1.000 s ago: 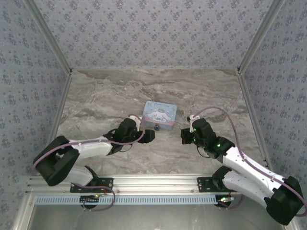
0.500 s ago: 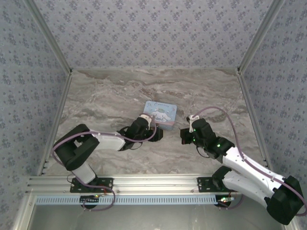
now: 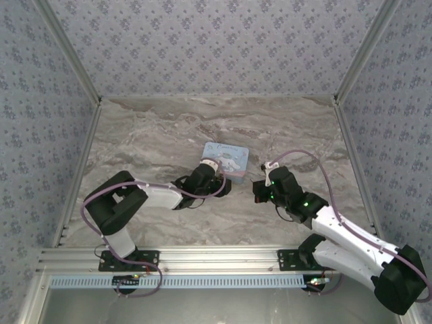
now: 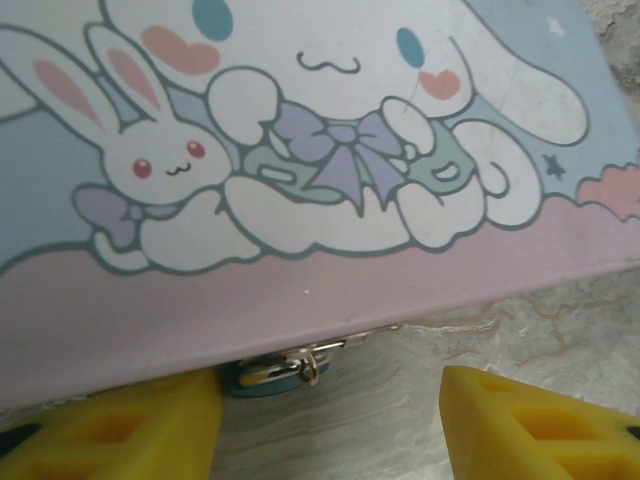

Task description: Unlock a padlock with a key

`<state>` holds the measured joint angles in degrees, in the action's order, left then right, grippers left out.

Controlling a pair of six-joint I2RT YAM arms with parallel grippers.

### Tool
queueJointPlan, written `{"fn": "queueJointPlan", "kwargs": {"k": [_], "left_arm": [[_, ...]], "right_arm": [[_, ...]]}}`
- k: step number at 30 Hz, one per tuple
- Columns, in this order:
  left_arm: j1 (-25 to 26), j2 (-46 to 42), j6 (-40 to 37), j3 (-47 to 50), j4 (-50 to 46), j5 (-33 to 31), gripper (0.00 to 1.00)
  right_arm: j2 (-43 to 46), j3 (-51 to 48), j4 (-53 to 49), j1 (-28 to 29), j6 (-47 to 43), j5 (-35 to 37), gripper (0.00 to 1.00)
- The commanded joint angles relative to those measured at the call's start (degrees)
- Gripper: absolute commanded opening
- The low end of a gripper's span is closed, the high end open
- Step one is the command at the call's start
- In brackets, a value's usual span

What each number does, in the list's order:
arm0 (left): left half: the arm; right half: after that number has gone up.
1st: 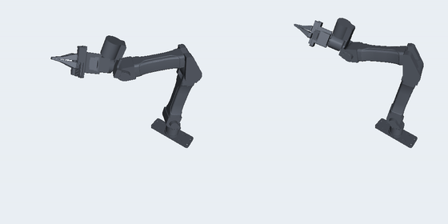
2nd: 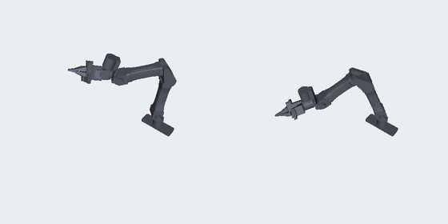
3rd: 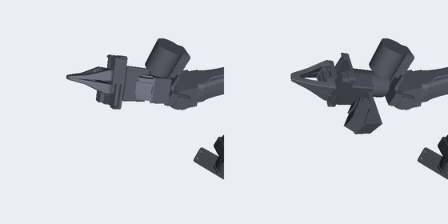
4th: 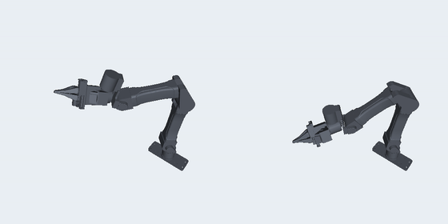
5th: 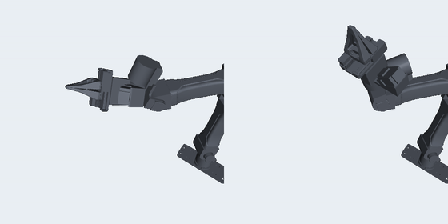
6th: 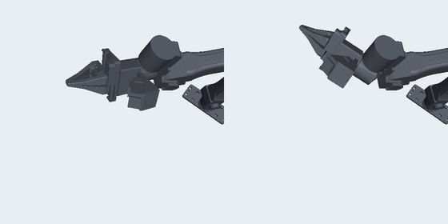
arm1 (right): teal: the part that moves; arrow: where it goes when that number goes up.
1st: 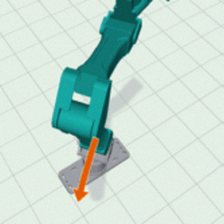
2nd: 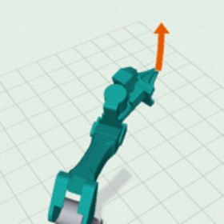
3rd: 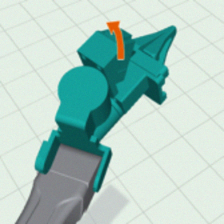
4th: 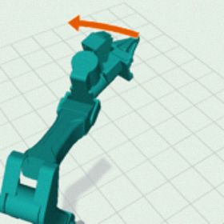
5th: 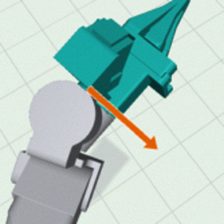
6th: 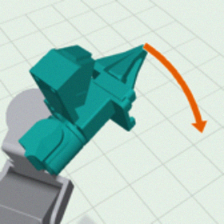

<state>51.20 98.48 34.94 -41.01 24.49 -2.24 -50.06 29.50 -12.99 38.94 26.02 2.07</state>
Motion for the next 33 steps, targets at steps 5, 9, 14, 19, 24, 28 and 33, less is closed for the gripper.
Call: {"fn": "queueJointPlan", "kwargs": {"k": [5, 9, 14, 19, 24, 28, 33], "left_arm": [[0.8, 1.7, -1.5, -2.5, -1.3, -3.0, 0.56], [1.1, 2.4, -1.7, -3.2, -1.7, -3.8, 0.53], [1.0, 2.8, -1.7, -3.5, -2.6, -5.4, 0.50], [1.1, 3.3, -1.5, -3.8, -2.8, -5.9, 0.49], [1.1, 3.8, -1.4, -4.2, -3.0, -6.1, 0.47], [1.1, 4.0, -1.4, -4.3, -3.2, -6.4, 0.46], [1.1, 4.3, -1.6, -4.8, -3.5, -6.6, 0.44]], "right_arm": [[-0.1, -0.6, 1.1, 0.2, -1.0, -0.6, 0.00], [-0.1, -1.0, 1.3, 0.2, -1.0, -0.6, 0.00], [-0.1, -1.3, 1.5, 0.2, -0.9, -0.7, 0.00], [-0.1, -1.3, 1.6, 0.2, -0.9, -0.7, 0.00], [-0.1, -1.3, 1.6, 0.2, -0.9, -0.7, 0.00], [-0.1, -1.4, 1.7, 0.3, -0.8, -0.7, 0.00], [-0.1, -1.5, 1.8, 0.2, -0.8, -0.8, 0.00]]}}
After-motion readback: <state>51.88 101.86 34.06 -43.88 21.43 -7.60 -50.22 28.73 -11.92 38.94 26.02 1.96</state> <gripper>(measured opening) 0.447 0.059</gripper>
